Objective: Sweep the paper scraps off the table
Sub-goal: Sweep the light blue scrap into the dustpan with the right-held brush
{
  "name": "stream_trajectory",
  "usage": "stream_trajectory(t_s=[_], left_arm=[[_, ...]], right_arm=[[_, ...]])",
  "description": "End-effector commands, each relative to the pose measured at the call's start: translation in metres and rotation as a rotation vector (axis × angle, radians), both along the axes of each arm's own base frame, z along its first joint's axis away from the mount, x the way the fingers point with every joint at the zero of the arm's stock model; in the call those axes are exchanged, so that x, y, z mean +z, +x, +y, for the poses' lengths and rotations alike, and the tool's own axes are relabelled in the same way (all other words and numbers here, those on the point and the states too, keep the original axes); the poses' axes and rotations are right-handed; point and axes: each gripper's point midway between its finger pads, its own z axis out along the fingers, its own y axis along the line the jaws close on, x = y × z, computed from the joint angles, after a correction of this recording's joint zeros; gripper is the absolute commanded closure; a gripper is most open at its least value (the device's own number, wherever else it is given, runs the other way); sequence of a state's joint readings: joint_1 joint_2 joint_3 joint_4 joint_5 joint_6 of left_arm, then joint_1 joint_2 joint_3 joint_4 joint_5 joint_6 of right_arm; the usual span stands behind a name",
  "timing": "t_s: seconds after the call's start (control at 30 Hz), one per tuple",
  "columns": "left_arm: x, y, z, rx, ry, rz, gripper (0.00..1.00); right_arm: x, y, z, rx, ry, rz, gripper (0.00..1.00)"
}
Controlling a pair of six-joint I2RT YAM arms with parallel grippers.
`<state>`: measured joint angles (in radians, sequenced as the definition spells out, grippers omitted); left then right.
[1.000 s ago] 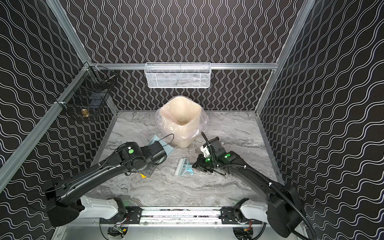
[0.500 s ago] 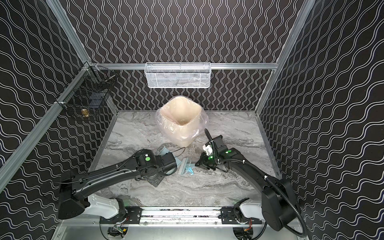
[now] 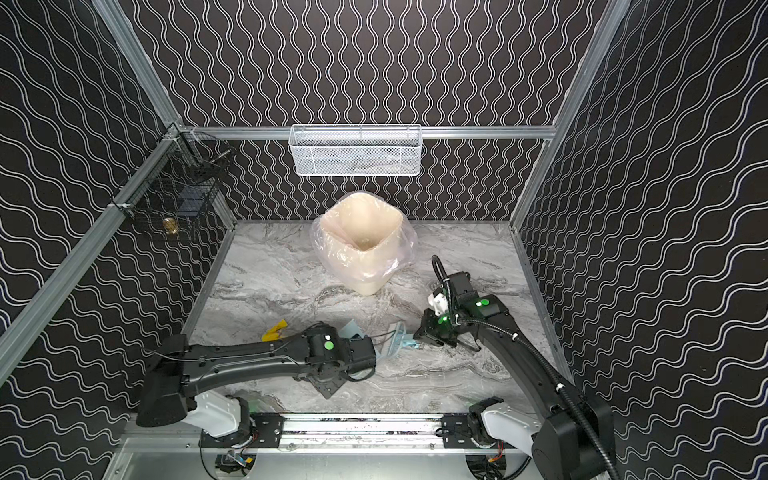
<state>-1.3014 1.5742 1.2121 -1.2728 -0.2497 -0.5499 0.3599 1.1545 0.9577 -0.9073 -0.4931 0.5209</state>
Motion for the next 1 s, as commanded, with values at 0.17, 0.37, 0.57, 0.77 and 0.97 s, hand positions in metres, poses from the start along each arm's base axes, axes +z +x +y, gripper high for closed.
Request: stream_trajectory(t_s=[0.17, 0.37, 0.57, 0.77, 0.97], left_arm=[[-0.024, -0.004, -0.033, -0.081, -0.038, 0.009, 1.0], [-0.04, -0.002, -0.049, -0.129, -0.048, 0.015, 1.0], [-0.051, -0.004, -0.06, -0.164, -0.076, 0.031, 1.0], [-0.06, -0.008, -0.059, -0.183, -0.06, 0.069, 1.0], [-0.066, -0.01, -0.053, -0.139, -0.059, 0.118, 1.0]], right_arm=[[0.041, 0.015, -0.03, 0.03, -0.217, -0.094, 1.0], [0.031, 0.03, -0.069, 0.009, -0.481, -0.09, 1.0], [0.03, 0.042, -0.077, -0.003, -0.558, -0.106, 1.0], [0.021, 0.044, -0.076, 0.098, -0.629, -0.113, 1.0], [0.018, 0.045, -0.049, 0.217, -0.645, -0.117, 1.0]])
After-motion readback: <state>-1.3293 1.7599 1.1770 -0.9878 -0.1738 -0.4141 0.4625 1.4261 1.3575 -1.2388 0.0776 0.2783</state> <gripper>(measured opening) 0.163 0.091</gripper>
